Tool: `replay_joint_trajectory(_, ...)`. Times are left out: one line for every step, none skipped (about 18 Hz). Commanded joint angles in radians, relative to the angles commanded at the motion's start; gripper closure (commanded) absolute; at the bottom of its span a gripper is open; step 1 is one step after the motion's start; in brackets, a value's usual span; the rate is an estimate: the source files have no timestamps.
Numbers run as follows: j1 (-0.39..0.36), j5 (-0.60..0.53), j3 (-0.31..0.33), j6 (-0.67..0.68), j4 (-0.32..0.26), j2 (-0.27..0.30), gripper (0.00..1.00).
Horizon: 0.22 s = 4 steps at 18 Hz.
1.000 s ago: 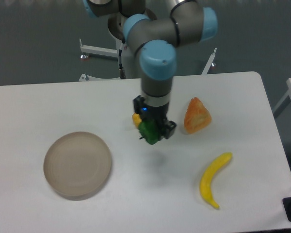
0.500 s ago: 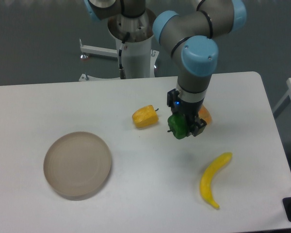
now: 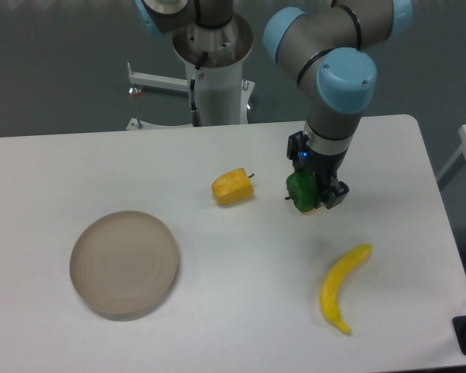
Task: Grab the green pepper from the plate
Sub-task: 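Carry the green pepper away from the plate toward the orange object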
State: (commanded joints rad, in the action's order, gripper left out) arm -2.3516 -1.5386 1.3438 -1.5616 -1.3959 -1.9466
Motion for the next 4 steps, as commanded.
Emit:
replay_joint_trajectory(0.0, 0.0, 0.0, 0.0, 0.002, -0.002, 0.66)
replay_joint_trajectory(0.0, 0.0, 0.003, 0.0, 0.003, -0.003, 0.66)
replay_joint_trajectory(0.0, 0.0, 0.003, 0.0, 0.003, -0.005, 0.66)
replay_joint_trajectory(0.0, 0.0, 0.003, 0.0, 0.003, -0.005, 0.66)
